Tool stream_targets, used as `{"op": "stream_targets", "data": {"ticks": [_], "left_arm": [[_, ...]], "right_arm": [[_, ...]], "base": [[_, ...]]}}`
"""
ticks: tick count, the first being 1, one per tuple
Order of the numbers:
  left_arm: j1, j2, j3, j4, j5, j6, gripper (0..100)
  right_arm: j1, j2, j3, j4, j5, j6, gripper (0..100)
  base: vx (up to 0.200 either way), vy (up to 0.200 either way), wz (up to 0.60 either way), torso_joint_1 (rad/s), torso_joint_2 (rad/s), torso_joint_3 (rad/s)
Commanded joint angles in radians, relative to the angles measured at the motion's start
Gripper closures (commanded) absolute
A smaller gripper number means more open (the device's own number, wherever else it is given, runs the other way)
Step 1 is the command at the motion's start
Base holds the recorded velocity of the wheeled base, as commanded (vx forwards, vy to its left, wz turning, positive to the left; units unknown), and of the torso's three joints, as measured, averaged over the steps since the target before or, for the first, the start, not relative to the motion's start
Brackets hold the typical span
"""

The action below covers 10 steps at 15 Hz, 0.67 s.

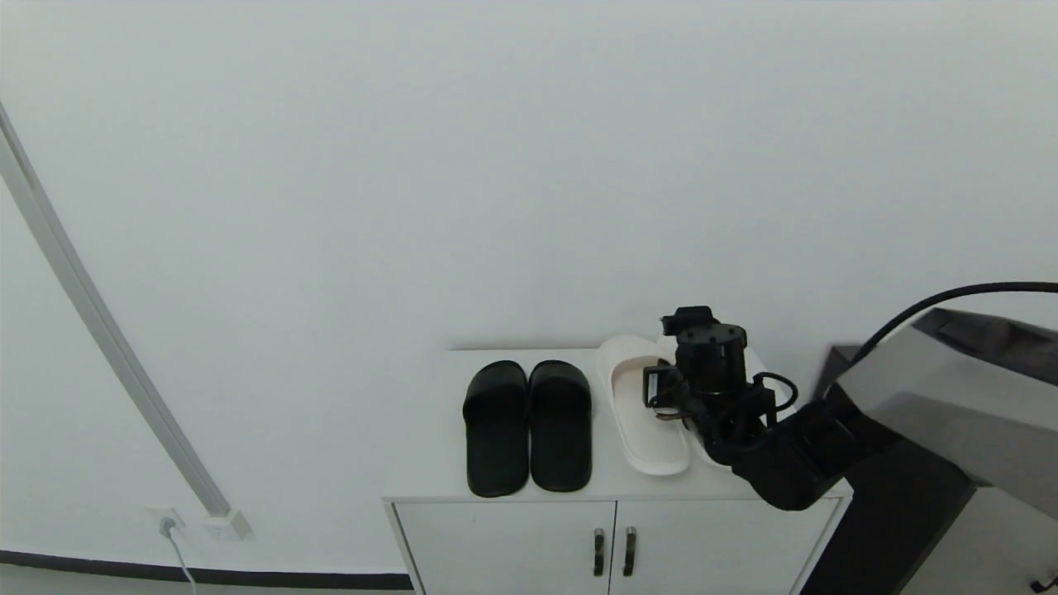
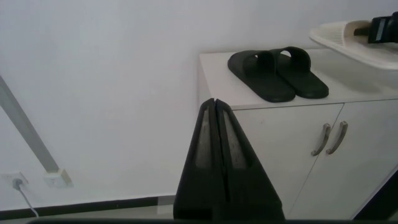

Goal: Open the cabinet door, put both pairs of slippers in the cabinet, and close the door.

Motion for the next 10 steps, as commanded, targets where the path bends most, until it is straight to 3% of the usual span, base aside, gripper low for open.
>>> {"op": "stream_targets", "data": {"ticks": [1, 5, 10], "left_arm": [[0.0, 0.001, 0.0, 0.0, 0.0, 0.0, 100], [0.0, 0.001, 0.0, 0.0, 0.0, 0.0, 100], [0.0, 0.001, 0.0, 0.0, 0.0, 0.0, 100]], "right_arm": [[0.037, -0.245, 0.189, -0.004, 0.105, -0.022, 100], [0.103, -0.55, 0.5, 0.007, 0.383, -0.065, 100], [0.166, -0.66, 0.563, 0.125, 0.43, -0.072, 100]], "base": [[0.0, 0.0, 0.0, 0.0, 0.0, 0.0], [0.0, 0.0, 0.0, 0.0, 0.0, 0.0], [0.0, 0.0, 0.0, 0.0, 0.0, 0.0]]}}
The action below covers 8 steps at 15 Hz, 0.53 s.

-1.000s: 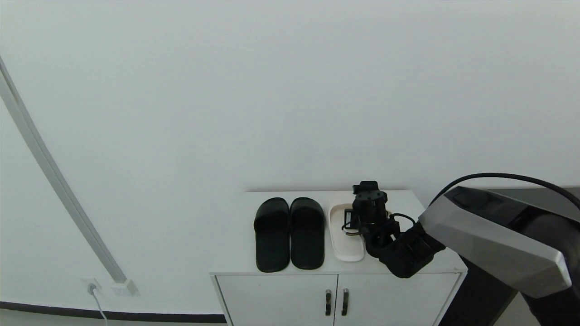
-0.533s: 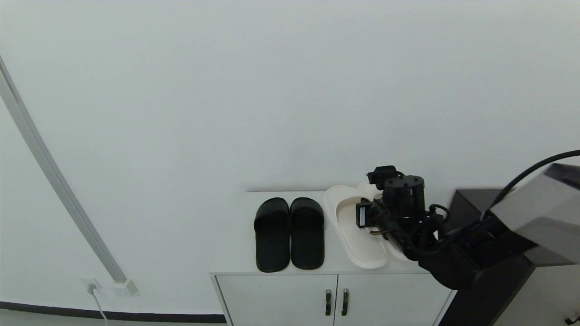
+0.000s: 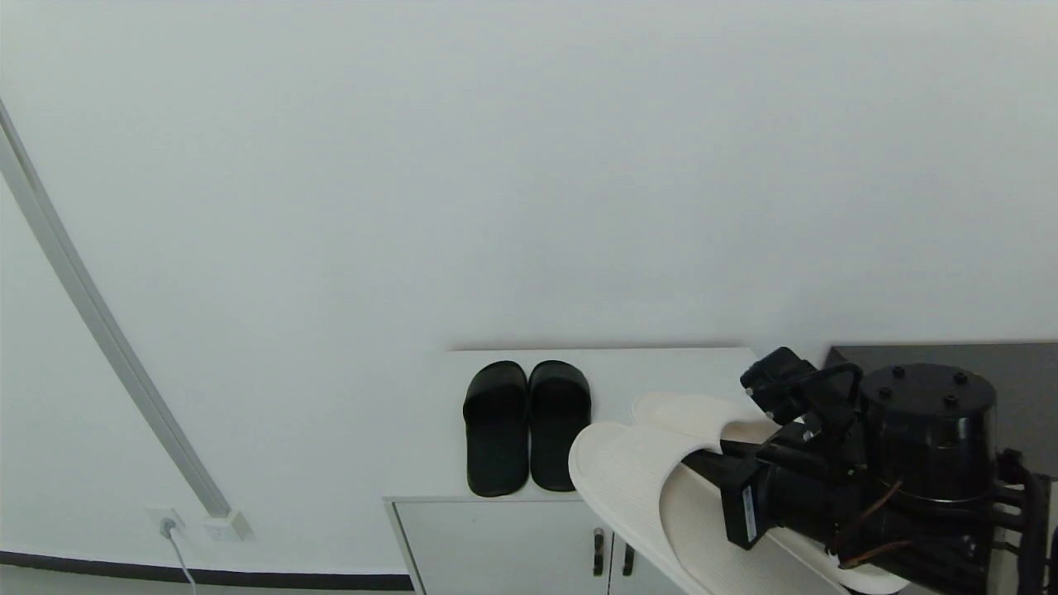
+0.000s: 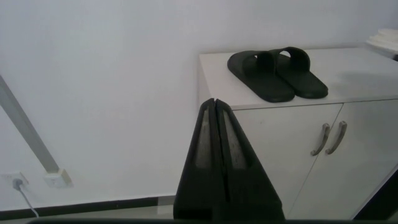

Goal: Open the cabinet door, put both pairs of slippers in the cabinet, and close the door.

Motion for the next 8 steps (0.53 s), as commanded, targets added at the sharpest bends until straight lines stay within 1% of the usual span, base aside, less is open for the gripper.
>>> {"op": "stream_targets", "data": {"ticks": [1, 7, 8], "left_arm": [[0.0, 0.001, 0.0, 0.0, 0.0, 0.0, 100], [0.0, 0.001, 0.0, 0.0, 0.0, -0.001, 100], [0.0, 0.001, 0.0, 0.0, -0.001, -0.001, 100]], "right_arm": [[0.018, -0.066, 0.02, 0.004, 0.002, 0.004, 100], [0.025, -0.067, 0.033, 0.005, 0.004, 0.004, 100], [0.025, -0.067, 0.033, 0.004, 0.004, 0.004, 100]], "base": [[0.0, 0.0, 0.0, 0.0, 0.0, 0.0], [0.0, 0.0, 0.0, 0.0, 0.0, 0.0], [-0.2, 0.0, 0.0, 0.002, 0.0, 0.002]]}}
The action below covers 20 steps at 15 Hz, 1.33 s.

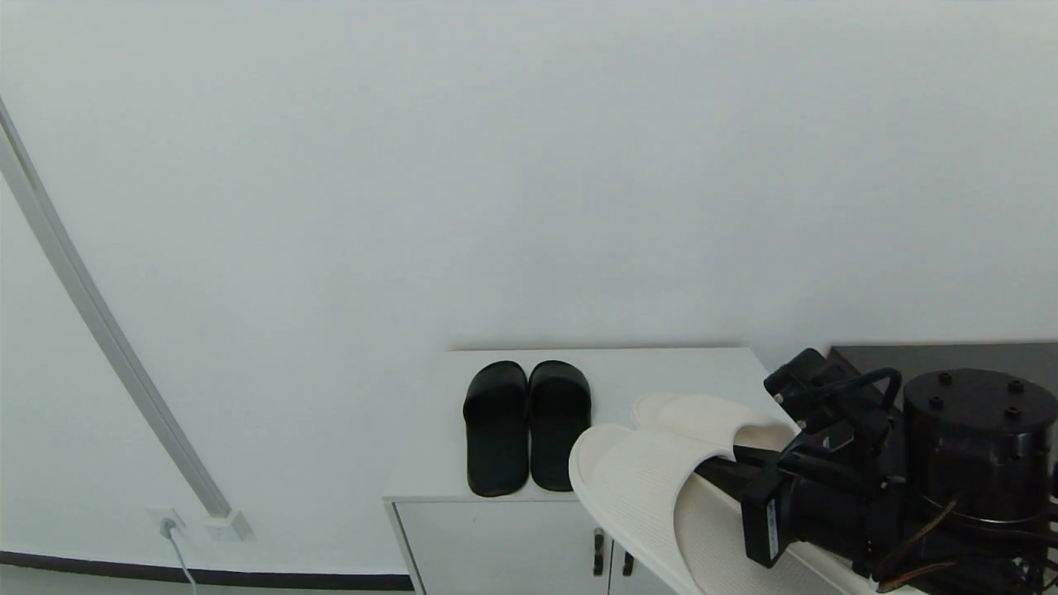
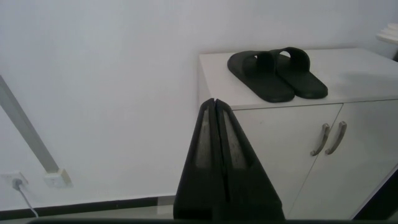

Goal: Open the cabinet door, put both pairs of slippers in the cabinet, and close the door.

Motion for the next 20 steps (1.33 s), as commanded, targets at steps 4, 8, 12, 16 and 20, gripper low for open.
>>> {"op": "stream_targets", "data": {"ticks": [4, 8, 12, 16, 20], "left_arm": [[0.0, 0.001, 0.0, 0.0, 0.0, 0.0, 100], [0.0, 0.001, 0.0, 0.0, 0.0, 0.0, 100], [0.0, 0.001, 0.0, 0.0, 0.0, 0.0, 100], [0.0, 0.001, 0.0, 0.0, 0.0, 0.0, 100], [0.0, 0.001, 0.0, 0.0, -0.001, 0.0, 100]], "right_arm": [[0.001, 0.004, 0.002, 0.0, -0.001, 0.0, 100], [0.0, 0.005, 0.008, -0.001, -0.002, -0.001, 100], [0.0, 0.005, 0.016, -0.001, -0.002, -0.006, 100], [0.0, 0.005, 0.016, -0.001, -0.002, -0.006, 100], [0.0, 0.005, 0.018, 0.0, -0.002, -0.006, 100]], "base": [[-0.2, 0.0, 0.0, 0.009, 0.0, 0.005], [-0.05, 0.0, 0.0, -0.003, 0.0, 0.001], [0.0, 0.0, 0.0, 0.0, 0.0, 0.0], [0.0, 0.0, 0.0, 0.0, 0.0, 0.0], [0.0, 0.0, 0.0, 0.0, 0.0, 0.0]]}}
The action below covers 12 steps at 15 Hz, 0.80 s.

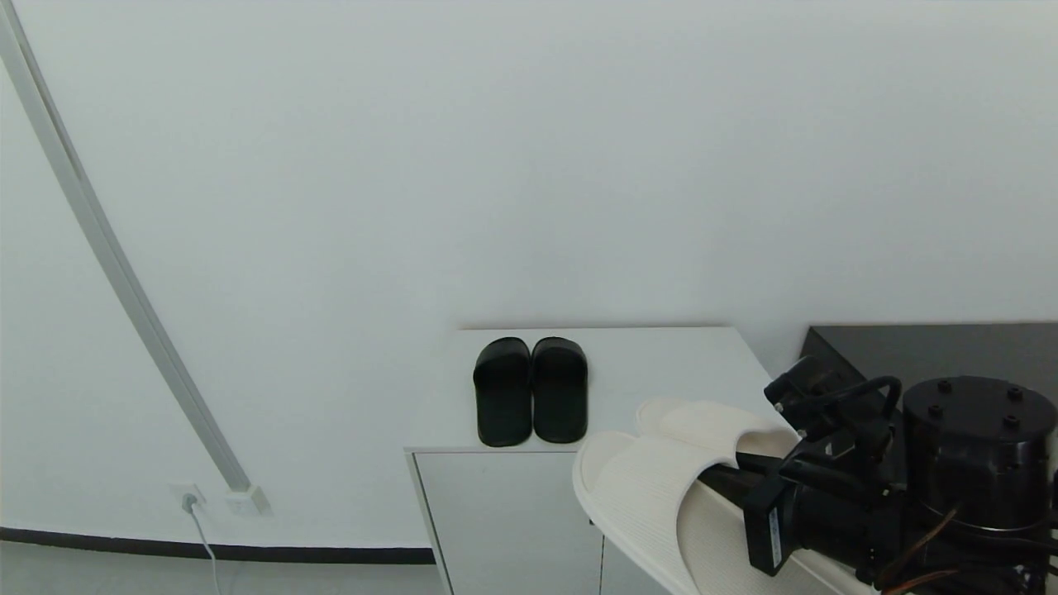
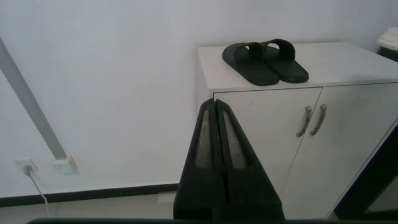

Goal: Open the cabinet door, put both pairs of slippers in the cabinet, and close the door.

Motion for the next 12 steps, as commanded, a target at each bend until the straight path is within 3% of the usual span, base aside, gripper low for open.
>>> {"op": "stream_targets", "data": {"ticks": [1, 4, 12], "left_arm": [[0.0, 0.001, 0.0, 0.0, -0.001, 0.0, 100], [0.0, 0.001, 0.0, 0.0, 0.001, 0.002, 100], [0.0, 0.001, 0.0, 0.0, -0.002, 0.003, 100]], "right_arm": [[0.002, 0.005, 0.001, 0.0, 0.001, 0.0, 100], [0.002, 0.005, 0.011, -0.001, 0.001, 0.0, 100], [0.003, 0.005, 0.014, -0.001, 0.001, 0.0, 100]], "base": [[0.0, 0.0, 0.0, 0.0, 0.0, 0.0], [0.0, 0.0, 0.0, -0.028, 0.05, 0.032], [0.0, 0.0, 0.0, -0.148, 0.34, 0.181]]}}
